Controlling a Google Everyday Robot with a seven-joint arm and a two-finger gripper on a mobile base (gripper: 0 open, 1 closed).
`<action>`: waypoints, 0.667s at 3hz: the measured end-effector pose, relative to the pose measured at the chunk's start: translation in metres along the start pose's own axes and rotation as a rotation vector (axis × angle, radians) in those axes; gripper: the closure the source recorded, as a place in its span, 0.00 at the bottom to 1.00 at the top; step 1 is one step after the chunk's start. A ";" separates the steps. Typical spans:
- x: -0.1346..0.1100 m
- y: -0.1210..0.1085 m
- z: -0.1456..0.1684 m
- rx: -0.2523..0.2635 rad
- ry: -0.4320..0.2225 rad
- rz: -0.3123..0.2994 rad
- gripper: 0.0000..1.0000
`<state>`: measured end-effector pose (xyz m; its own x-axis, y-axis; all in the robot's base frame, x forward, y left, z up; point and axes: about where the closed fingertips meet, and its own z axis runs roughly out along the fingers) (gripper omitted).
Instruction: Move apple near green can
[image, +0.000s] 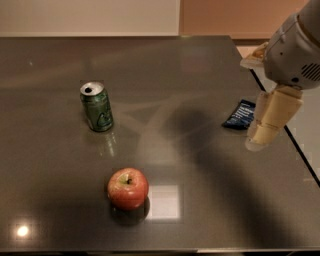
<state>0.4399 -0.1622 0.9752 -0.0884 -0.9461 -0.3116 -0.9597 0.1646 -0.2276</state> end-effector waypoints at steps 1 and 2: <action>-0.044 0.008 0.013 -0.043 -0.119 -0.063 0.00; -0.083 0.024 0.024 -0.092 -0.227 -0.133 0.00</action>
Offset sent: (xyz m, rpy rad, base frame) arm -0.0204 0.1362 -0.0070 0.2997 0.0391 0.3270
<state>0.4310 -0.0727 0.9737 0.0917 -0.8695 -0.4854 -0.9800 0.0077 -0.1989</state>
